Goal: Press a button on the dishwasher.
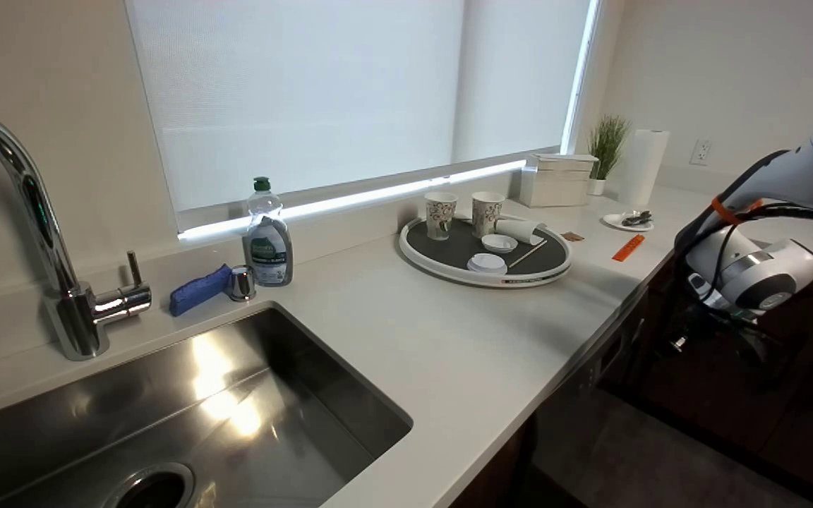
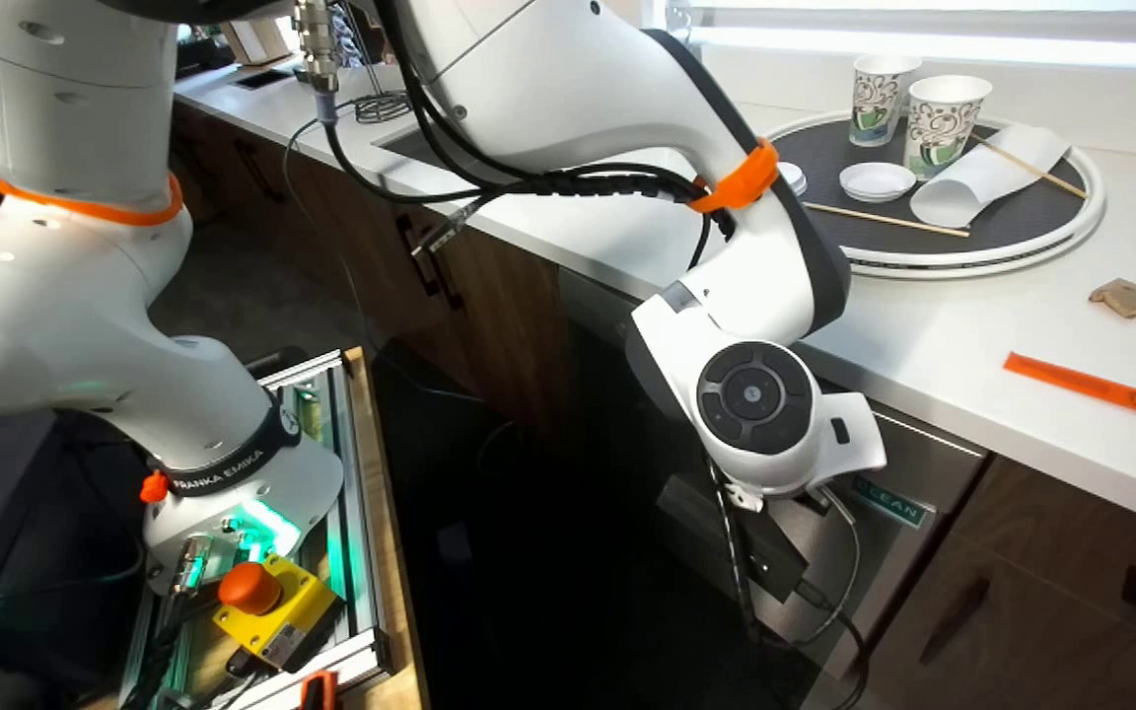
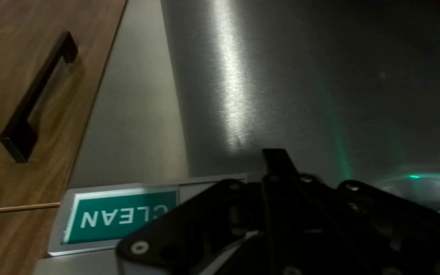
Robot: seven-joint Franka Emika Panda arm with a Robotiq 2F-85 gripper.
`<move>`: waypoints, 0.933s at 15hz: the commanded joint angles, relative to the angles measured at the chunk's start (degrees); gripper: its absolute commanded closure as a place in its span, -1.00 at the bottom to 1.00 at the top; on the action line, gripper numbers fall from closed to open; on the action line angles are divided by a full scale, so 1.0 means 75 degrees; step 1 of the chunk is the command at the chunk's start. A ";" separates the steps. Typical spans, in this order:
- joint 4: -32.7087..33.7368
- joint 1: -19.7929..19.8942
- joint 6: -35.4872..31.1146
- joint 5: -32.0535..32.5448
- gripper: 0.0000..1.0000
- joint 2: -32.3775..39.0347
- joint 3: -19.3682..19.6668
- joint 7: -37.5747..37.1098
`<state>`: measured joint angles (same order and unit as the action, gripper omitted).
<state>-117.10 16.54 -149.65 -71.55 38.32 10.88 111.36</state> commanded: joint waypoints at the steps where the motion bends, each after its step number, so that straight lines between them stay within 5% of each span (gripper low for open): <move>1: -0.0539 0.0026 -0.0672 0.0123 0.45 -0.0401 0.0102 -0.0346; 3: -0.0688 -0.0069 -0.0848 0.0021 0.39 -0.0481 0.0300 -0.0346; 12: -0.1539 0.0030 -0.1096 -0.0231 -0.95 -0.1264 0.0620 -0.0017; 14: -0.1710 0.0030 -0.1222 -0.0331 -1.00 -0.1488 0.0673 0.0052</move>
<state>-126.24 16.94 -156.49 -72.24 30.96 15.62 109.99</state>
